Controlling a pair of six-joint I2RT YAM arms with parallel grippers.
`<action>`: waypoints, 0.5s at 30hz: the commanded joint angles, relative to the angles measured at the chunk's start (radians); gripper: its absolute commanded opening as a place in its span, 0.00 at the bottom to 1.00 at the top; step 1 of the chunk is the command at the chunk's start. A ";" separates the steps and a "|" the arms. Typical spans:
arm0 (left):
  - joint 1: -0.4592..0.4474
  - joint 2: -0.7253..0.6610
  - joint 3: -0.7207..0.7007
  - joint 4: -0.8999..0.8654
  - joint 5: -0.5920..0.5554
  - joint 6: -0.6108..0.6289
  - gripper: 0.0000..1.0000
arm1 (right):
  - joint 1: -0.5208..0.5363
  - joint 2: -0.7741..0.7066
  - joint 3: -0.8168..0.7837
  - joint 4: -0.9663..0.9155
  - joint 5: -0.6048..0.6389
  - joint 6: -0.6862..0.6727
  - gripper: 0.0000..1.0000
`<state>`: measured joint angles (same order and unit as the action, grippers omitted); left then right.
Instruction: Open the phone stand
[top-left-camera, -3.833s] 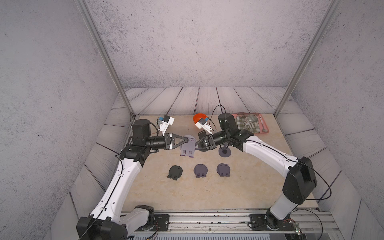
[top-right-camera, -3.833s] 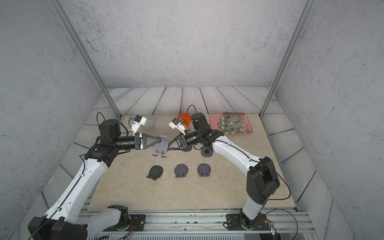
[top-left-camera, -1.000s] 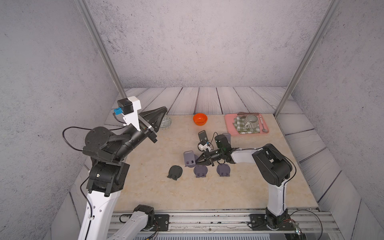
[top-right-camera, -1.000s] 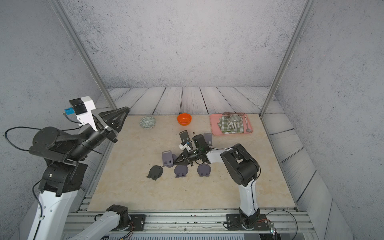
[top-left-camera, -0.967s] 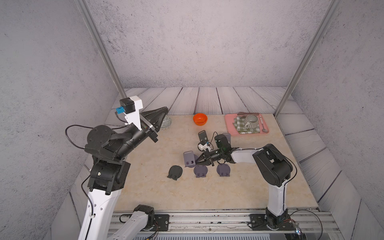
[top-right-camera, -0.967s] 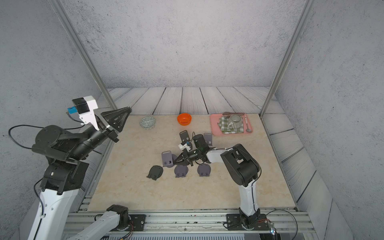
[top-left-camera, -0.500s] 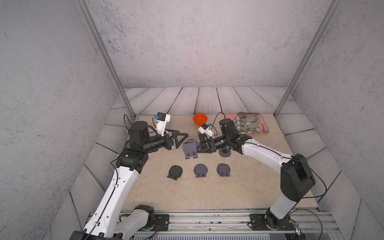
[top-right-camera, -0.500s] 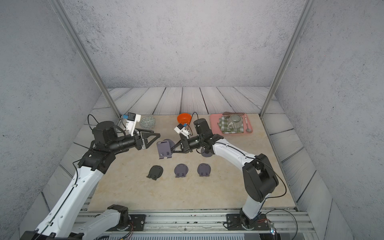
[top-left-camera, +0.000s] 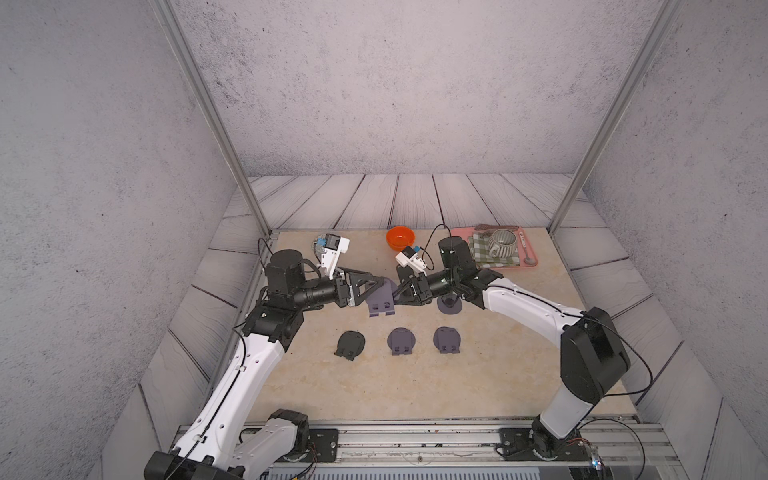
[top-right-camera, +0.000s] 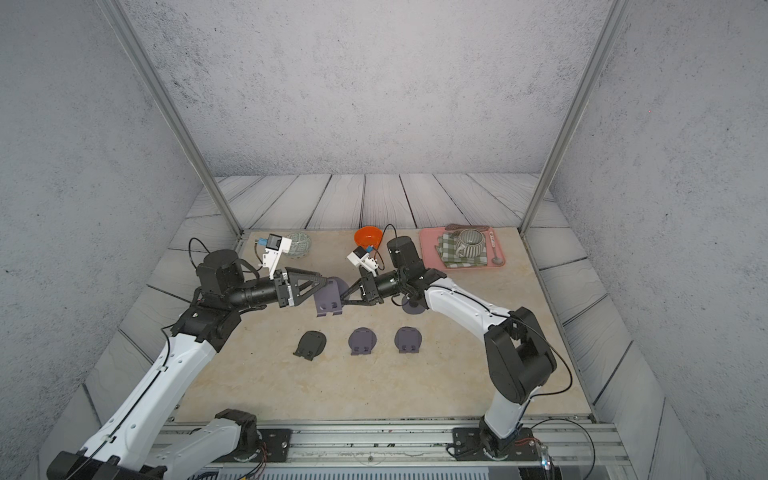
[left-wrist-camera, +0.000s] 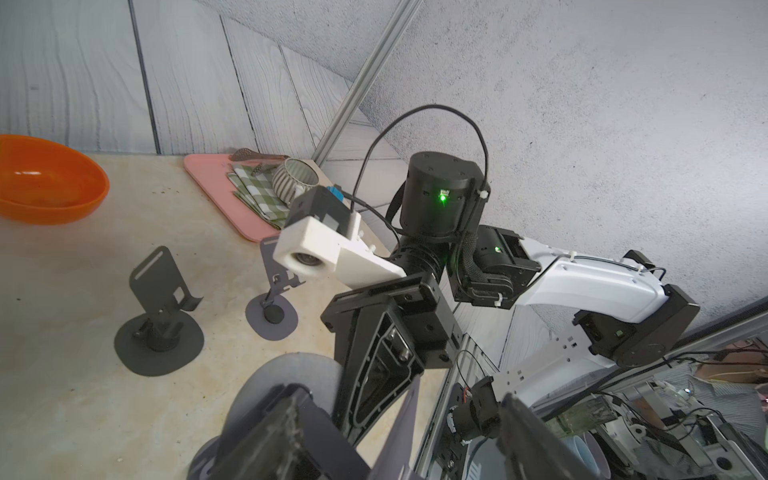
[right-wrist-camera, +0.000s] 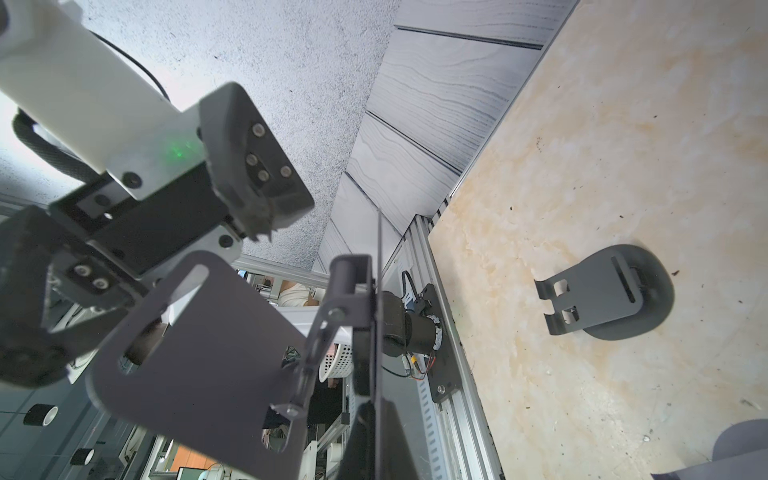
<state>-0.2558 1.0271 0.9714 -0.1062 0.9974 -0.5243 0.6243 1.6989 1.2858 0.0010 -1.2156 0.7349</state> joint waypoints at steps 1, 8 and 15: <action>-0.025 0.014 -0.006 0.046 0.036 -0.008 0.78 | 0.000 0.019 0.031 0.044 -0.039 0.018 0.00; -0.056 0.042 -0.007 0.035 0.042 0.003 0.67 | -0.001 0.022 0.037 0.078 -0.042 0.047 0.00; -0.063 0.059 -0.003 0.026 0.056 0.001 0.23 | 0.000 0.030 0.038 0.114 -0.047 0.076 0.00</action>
<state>-0.3111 1.0828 0.9672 -0.0860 1.0283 -0.5365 0.6243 1.7134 1.2896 0.0677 -1.2366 0.7933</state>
